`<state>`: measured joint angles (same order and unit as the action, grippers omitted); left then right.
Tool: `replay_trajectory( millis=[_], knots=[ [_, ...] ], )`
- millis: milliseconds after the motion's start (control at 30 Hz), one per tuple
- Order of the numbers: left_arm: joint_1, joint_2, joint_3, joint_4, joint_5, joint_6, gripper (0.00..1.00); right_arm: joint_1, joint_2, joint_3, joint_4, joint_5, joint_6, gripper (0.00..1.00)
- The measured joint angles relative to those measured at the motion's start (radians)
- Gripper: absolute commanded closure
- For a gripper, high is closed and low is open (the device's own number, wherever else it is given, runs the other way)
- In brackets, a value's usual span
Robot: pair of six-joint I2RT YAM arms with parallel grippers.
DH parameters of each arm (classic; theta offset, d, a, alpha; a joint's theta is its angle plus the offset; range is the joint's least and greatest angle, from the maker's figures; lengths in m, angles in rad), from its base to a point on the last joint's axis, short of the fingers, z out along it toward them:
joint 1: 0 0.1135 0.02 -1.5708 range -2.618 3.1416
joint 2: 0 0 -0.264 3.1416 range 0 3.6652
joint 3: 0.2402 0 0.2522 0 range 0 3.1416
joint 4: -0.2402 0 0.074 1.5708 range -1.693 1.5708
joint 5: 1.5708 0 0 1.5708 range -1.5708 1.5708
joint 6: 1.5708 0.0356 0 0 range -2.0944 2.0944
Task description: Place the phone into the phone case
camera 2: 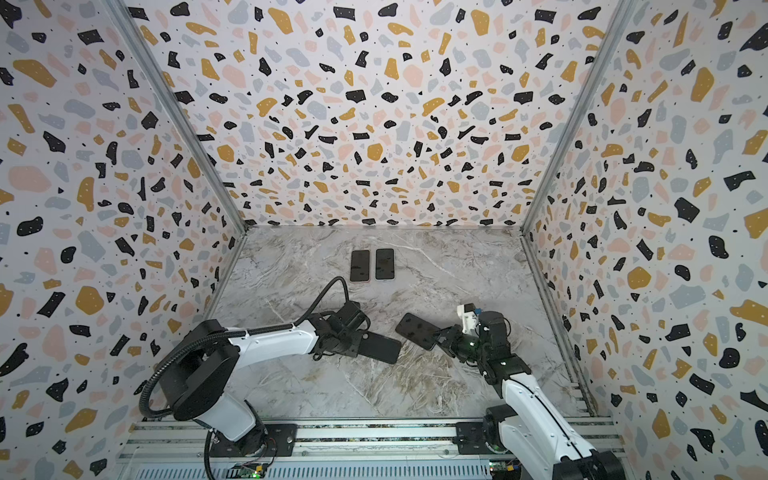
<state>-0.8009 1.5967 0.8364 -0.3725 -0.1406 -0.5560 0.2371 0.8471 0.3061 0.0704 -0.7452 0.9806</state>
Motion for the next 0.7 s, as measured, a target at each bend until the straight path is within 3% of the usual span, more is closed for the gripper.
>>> replay_trajectory(
  millis=[333, 700],
  knots=[
    [0.041, -0.045, -0.060, 0.028, 0.014, -0.059, 0.86, 0.082, 0.079, 0.000, 0.134, -0.082, -0.013, 1.00],
    [0.082, -0.119, -0.094, 0.068, 0.079, -0.082, 0.68, 0.237, 0.255, 0.009, 0.262, -0.066, 0.060, 1.00]
  ],
)
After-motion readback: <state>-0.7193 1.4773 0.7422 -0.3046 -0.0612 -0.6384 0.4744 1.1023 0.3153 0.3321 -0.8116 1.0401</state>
